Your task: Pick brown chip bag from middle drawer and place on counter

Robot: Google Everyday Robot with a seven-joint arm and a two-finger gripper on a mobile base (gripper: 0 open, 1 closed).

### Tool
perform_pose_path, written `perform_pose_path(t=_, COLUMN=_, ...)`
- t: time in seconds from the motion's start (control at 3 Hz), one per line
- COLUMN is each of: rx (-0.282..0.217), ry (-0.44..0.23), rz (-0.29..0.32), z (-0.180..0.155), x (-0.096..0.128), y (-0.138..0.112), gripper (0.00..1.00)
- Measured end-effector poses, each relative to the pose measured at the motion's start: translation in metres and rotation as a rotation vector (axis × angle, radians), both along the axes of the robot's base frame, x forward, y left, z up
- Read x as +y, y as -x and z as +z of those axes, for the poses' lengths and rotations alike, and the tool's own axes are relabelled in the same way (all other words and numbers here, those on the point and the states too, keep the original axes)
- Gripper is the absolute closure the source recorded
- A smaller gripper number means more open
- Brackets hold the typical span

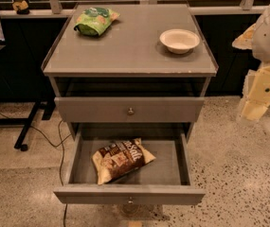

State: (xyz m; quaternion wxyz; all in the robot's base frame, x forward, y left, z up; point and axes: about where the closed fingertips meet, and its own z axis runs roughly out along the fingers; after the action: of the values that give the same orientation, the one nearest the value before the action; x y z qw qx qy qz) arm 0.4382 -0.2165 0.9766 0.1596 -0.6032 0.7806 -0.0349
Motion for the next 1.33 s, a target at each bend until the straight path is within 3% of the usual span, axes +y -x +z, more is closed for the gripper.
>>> perform_pose_path(t=0.33, rx=0.0, ry=0.0, rz=0.0, z=0.0, x=0.0, y=0.0, gripper=0.0)
perform_pose_path(t=0.67, rx=-0.019, ry=-0.041, rz=-0.005, z=-0.004, x=0.006, y=0.001, gripper=0.0)
perform_pose_path(t=1.33, rx=-0.103, ry=-0.265, rz=-0.13, z=-0.039, x=0.03, y=-0.003, gripper=0.0)
